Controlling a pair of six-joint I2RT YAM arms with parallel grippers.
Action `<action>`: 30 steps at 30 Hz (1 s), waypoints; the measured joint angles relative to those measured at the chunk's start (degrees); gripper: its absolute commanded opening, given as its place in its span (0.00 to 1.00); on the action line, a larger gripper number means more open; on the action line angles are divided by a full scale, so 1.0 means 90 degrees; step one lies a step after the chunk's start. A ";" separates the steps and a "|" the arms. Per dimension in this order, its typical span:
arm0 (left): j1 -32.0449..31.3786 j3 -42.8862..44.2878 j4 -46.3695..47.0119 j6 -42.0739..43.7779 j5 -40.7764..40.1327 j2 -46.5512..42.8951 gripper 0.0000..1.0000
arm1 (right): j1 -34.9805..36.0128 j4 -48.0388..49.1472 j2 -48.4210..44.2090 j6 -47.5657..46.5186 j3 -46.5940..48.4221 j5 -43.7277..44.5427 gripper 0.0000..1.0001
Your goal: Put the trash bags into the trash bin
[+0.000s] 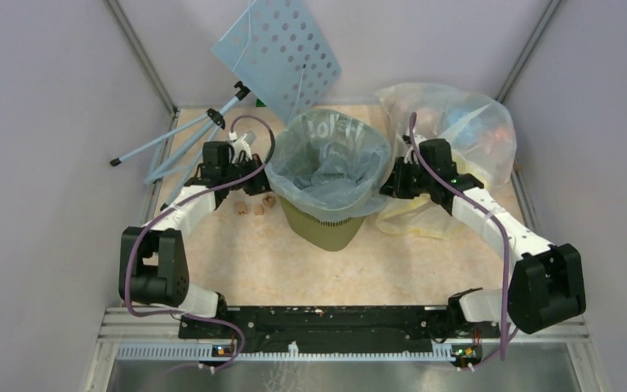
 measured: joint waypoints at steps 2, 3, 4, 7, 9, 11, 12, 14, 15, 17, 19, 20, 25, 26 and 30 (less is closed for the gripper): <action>0.0000 -0.0083 0.0109 -0.0051 -0.0010 -0.0032 0.00 | 0.0114 0.0219 0.0002 0.0080 -0.0223 0.0053 0.07; 0.0000 -0.0112 0.0141 -0.0073 -0.0015 -0.0044 0.00 | 0.0153 0.0301 0.0015 0.0117 -0.0308 0.0075 0.07; 0.0002 -0.0146 0.0185 -0.0107 -0.0017 -0.0058 0.00 | 0.0177 0.0355 0.0024 0.0138 -0.0369 0.0095 0.07; 0.0012 -0.0248 0.0328 -0.0185 -0.0015 -0.0073 0.00 | 0.0209 0.0534 0.0087 0.0204 -0.0459 0.0187 0.09; 0.0012 -0.0287 0.0389 -0.0226 -0.0015 -0.0075 0.05 | 0.0211 0.0573 0.0097 0.0206 -0.0459 0.0274 0.23; 0.0017 -0.0299 0.0408 -0.0260 -0.0029 -0.0078 0.16 | 0.0211 0.0551 0.0095 0.0189 -0.0459 0.0415 0.33; 0.0017 -0.0299 0.0401 -0.0282 -0.0063 -0.0100 0.21 | 0.0211 0.0520 0.0083 0.0202 -0.0459 0.0488 0.36; 0.0019 -0.0299 0.0340 -0.0318 -0.0204 -0.0189 0.32 | 0.0211 0.0369 -0.0027 0.0158 -0.0459 0.0738 0.39; 0.0024 -0.0299 0.0279 -0.0347 -0.0321 -0.0277 0.35 | 0.0211 0.0274 -0.0131 0.0126 -0.0457 0.0872 0.40; 0.0032 -0.0299 0.0211 -0.0396 -0.0563 -0.0488 0.39 | 0.0209 0.0039 -0.0432 0.0036 -0.0420 0.1175 0.42; 0.0044 -0.0299 0.0160 -0.0464 -0.0772 -0.0712 0.42 | 0.0209 -0.0223 -0.0780 -0.0051 -0.0289 0.1498 0.46; 0.0053 -0.0299 0.0126 -0.0500 -0.0891 -0.0848 0.44 | 0.0209 -0.0345 -0.0940 -0.0100 -0.0192 0.1649 0.49; 0.0194 -0.0384 0.0022 -0.0682 -0.1290 -0.1341 0.50 | 0.0209 -0.0809 -0.1666 -0.0313 0.0393 0.2210 0.55; 0.0219 -0.0432 0.0000 -0.0714 -0.1331 -0.1389 0.50 | 0.0209 -0.0913 -0.1766 -0.0357 0.0539 0.2246 0.55; 0.0289 -0.0692 -0.0075 -0.0828 -0.1411 -0.1421 0.47 | 0.0211 -0.1185 -0.1938 -0.0546 0.1044 0.2081 0.46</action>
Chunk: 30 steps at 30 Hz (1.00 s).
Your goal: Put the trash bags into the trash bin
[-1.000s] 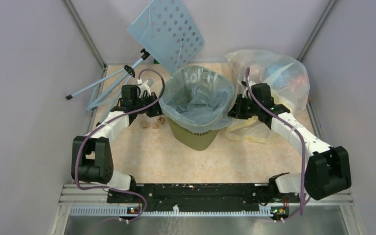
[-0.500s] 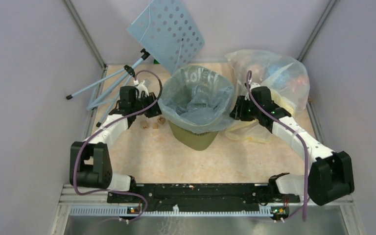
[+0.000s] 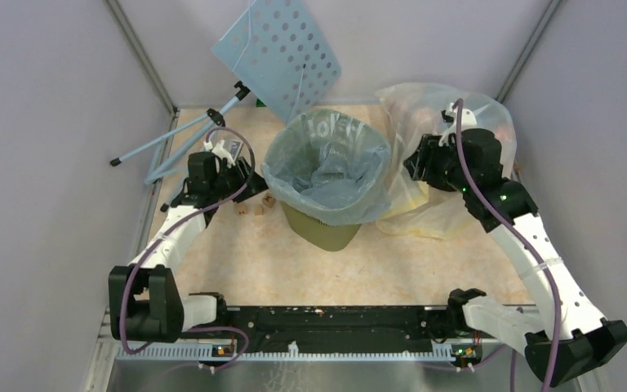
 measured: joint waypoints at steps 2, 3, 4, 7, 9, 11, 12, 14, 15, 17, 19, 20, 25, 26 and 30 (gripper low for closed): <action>0.0044 -0.0182 -0.0012 -0.0051 -0.0010 -0.0046 0.42 | 0.0039 -0.0160 0.0000 -0.0136 0.0238 -0.0236 0.43; 0.0104 -0.0318 -0.0007 -0.0109 -0.0002 -0.0121 0.41 | 0.0100 -0.0294 0.0027 -0.0223 0.0406 -0.0313 0.38; 0.0185 -0.0449 0.0034 -0.0172 0.0022 -0.0228 0.39 | 0.0197 -0.0449 0.0075 -0.0330 0.0622 -0.0367 0.32; 0.0600 -0.1020 0.0396 -0.0483 0.0177 -0.0811 0.36 | 0.0617 -0.0848 0.0374 -0.0678 0.1491 -0.0457 0.10; 0.0772 -0.1287 0.0639 -0.0678 0.0267 -0.1117 0.36 | 0.0896 -0.0957 0.0617 -0.0848 0.2025 -0.0512 0.00; 0.0811 -0.1450 0.0920 -0.0848 0.0423 -0.1290 0.36 | 0.1195 -0.1008 0.0857 -0.1013 0.2438 -0.0532 0.00; 0.0811 -0.1477 0.1005 -0.0896 0.0495 -0.1307 0.37 | 0.1377 -0.1073 0.1001 -0.1083 0.2625 -0.0510 0.00; 0.0809 -0.1484 0.1137 -0.0984 0.0622 -0.1297 0.40 | 0.1717 -0.1209 0.1336 -0.1241 0.2953 -0.0503 0.00; 0.0809 -0.1484 0.1205 -0.1015 0.0692 -0.1285 0.41 | 0.1936 -0.1345 0.1617 -0.1355 0.3215 -0.0495 0.00; 0.0811 -0.1484 0.1311 -0.1054 0.0801 -0.1243 0.40 | 0.2183 -0.1460 0.2067 -0.1498 0.3553 -0.0498 0.00; 0.0811 -0.1481 0.1413 -0.1139 0.0884 -0.1141 0.38 | 0.2407 -0.1678 0.2625 -0.1671 0.3963 -0.0495 0.00; 0.0811 -0.1481 0.1457 -0.1178 0.0906 -0.1100 0.38 | 0.2487 -0.1756 0.2875 -0.1749 0.4124 -0.0495 0.00; 0.0809 -0.1435 0.1989 -0.1562 0.1052 -0.0772 0.39 | 0.2798 -0.2191 0.4017 -0.2101 0.4626 -0.0493 0.00; 0.0809 -0.1387 0.2118 -0.1656 0.1120 -0.0648 0.39 | 0.2829 -0.2249 0.4141 -0.2140 0.4636 -0.0493 0.00; 0.0794 -0.1171 0.2633 -0.1919 0.1348 -0.0092 0.39 | 0.2917 -0.2431 0.4478 -0.2273 0.4561 -0.0495 0.00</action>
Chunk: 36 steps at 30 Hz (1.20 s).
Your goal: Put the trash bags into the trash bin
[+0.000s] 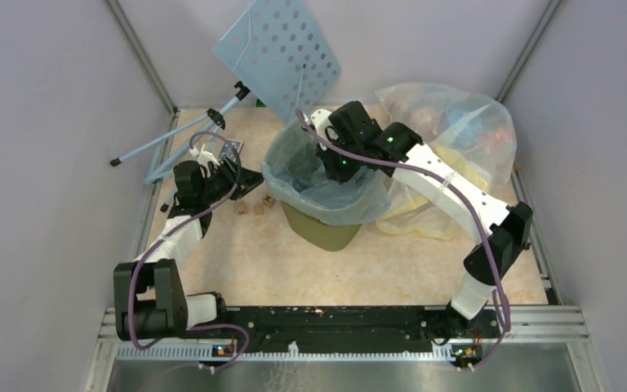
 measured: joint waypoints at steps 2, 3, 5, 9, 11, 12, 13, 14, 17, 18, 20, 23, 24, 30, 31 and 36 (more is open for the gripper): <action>-0.0032 0.0044 0.0194 -0.0083 0.0070 0.0214 0.39 | 0.0002 0.0019 -0.0002 -0.0036 -0.0182 0.0005 0.00; -0.0063 0.0066 0.0265 -0.0102 0.0112 0.0323 0.39 | 0.0002 0.0053 -0.0002 -0.0056 -0.0274 0.0002 0.00; -0.0182 0.0192 0.0408 -0.0124 0.0216 0.0631 0.31 | 0.0002 0.0121 -0.0002 -0.0075 -0.0495 0.0007 0.00; -0.0418 0.0508 0.0610 -0.0172 0.0379 0.1270 0.05 | 0.0005 0.0182 0.0024 -0.0134 -0.0784 0.0027 0.00; -0.0476 0.0534 0.0663 -0.0136 0.0391 0.1445 0.03 | 0.0002 0.0202 0.0100 -0.0185 -0.0811 0.0039 0.00; -0.0486 0.0534 0.0644 -0.0109 0.0379 0.1491 0.02 | 0.0005 0.0226 0.0153 -0.0219 -0.0811 0.0051 0.00; -0.0486 0.0534 0.0634 -0.0063 0.0350 0.1525 0.01 | 0.0002 0.0240 0.0216 -0.0236 -0.0811 0.0051 0.00; -0.0486 0.0534 0.0631 -0.0019 0.0328 0.1545 0.01 | 0.0002 0.0240 0.0299 -0.0267 -0.0811 0.0046 0.00; -0.0486 0.0534 0.0631 0.0107 0.0313 0.1605 0.00 | 0.0002 0.0238 0.0597 -0.0325 -0.0811 -0.0022 0.00; -0.0486 0.0534 0.0651 0.0134 0.0318 0.1654 0.00 | 0.0002 0.0236 0.0707 -0.0338 -0.0811 -0.0049 0.00; -0.0486 0.0529 0.0670 0.0185 0.0342 0.1785 0.00 | 0.0002 0.0209 0.0913 -0.0340 -0.0811 -0.0095 0.00; -0.0486 0.0500 0.0712 0.0238 0.0369 0.2016 0.00 | 0.0002 0.0141 0.1175 -0.0340 -0.0811 -0.0148 0.00; -0.0486 0.0488 0.0714 0.0245 0.0389 0.2081 0.00 | 0.0002 0.0107 0.1258 -0.0338 -0.0811 -0.0163 0.00; -0.0651 0.0471 0.0729 0.0270 0.0486 0.2251 0.00 | 0.0002 -0.0002 0.1314 -0.0364 -0.0806 -0.0192 0.00; -0.0678 0.0471 0.0731 0.0270 0.0486 0.2251 0.00 | 0.0002 -0.0032 0.1319 -0.0391 -0.0806 -0.0192 0.00; -0.0714 0.0471 0.0760 0.0267 0.0503 0.2251 0.00 | 0.0002 -0.0189 0.1399 -0.0483 -0.0806 -0.0194 0.00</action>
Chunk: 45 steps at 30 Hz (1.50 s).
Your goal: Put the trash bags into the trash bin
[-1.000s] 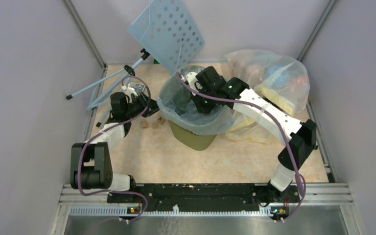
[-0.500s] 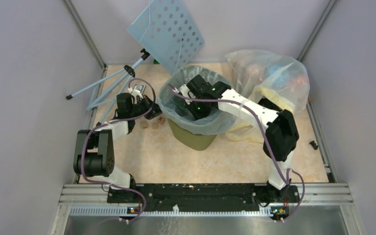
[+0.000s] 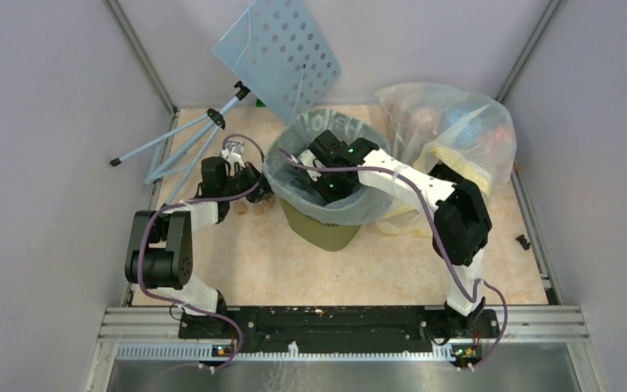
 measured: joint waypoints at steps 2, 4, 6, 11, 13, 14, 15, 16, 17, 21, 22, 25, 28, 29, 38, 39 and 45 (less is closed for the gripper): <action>0.0000 0.0000 0.0002 0.0000 0.0002 0.0000 0.00 | 0.0000 -0.0046 0.0087 -0.0019 0.0000 -0.0007 0.00; 0.0000 0.0000 0.0002 -0.0002 0.0002 0.0000 0.00 | 0.0000 -0.0073 0.0223 -0.0022 0.0000 -0.0027 0.00; 0.0000 0.0000 0.0002 -0.0002 0.0002 0.0000 0.00 | 0.0000 -0.0100 0.0374 -0.0019 0.0000 -0.0058 0.00; -0.0005 0.0000 0.0007 -0.0032 0.0007 -0.0005 0.00 | 0.0000 -0.0151 0.0580 -0.0019 0.0000 -0.0143 0.00; -0.0007 0.0000 0.0007 -0.0063 0.0012 -0.0032 0.00 | 0.0000 -0.0168 0.0661 -0.0017 0.0000 -0.0160 0.00; -0.0005 0.0000 0.0010 -0.0085 0.0022 -0.0051 0.00 | 0.0000 -0.0180 0.0704 -0.0017 0.0002 -0.0165 0.00; -0.0005 0.0000 0.0015 -0.0131 0.0036 -0.0078 0.00 | 0.0000 -0.0194 0.0748 -0.0017 0.0002 -0.0168 0.00; -0.0005 0.0000 0.0024 -0.0177 0.0066 -0.0107 0.00 | 0.0000 -0.0211 0.0794 -0.0017 0.0002 -0.0168 0.00; -0.0005 0.0005 0.0027 -0.0204 0.0090 -0.0143 0.00 | 0.0000 -0.0231 0.0831 -0.0017 0.0002 -0.0165 0.00; -0.0005 0.0160 -0.0085 -0.0238 0.0165 -0.0318 0.00 | 0.0000 -0.0350 0.0916 -0.0017 0.0000 -0.0158 0.00; -0.0005 0.0223 -0.0109 -0.0238 0.0170 -0.0379 0.00 | 0.0000 -0.0362 0.0923 -0.0017 0.0000 -0.0155 0.00; -0.0005 0.0359 -0.0134 -0.0238 0.0180 -0.0525 0.00 | 0.0000 -0.0379 0.0959 -0.0019 -0.0002 -0.0136 0.00; -0.0005 0.0418 -0.0148 -0.0236 0.0216 -0.0617 0.00 | 0.0000 -0.0350 0.0991 -0.0019 -0.0027 -0.0136 0.00; -0.0005 0.0418 -0.0163 -0.0236 0.0221 -0.0629 0.00 | 0.0000 -0.0325 0.0991 -0.0019 -0.0061 -0.0136 0.00; -0.0007 0.0418 -0.0386 -0.0102 0.0233 -0.0585 0.00 | 0.0000 -0.0238 0.0993 -0.0010 -0.0257 -0.0124 0.00; -0.0007 0.0418 -0.0379 -0.0075 0.0238 -0.0532 0.00 | 0.0000 -0.0238 0.0993 -0.0007 -0.0257 -0.0117 0.00; -0.0148 0.0418 -0.0267 -0.0022 0.0243 -0.0121 0.00 | 0.0000 -0.0228 0.0993 0.0005 -0.0255 -0.0114 0.00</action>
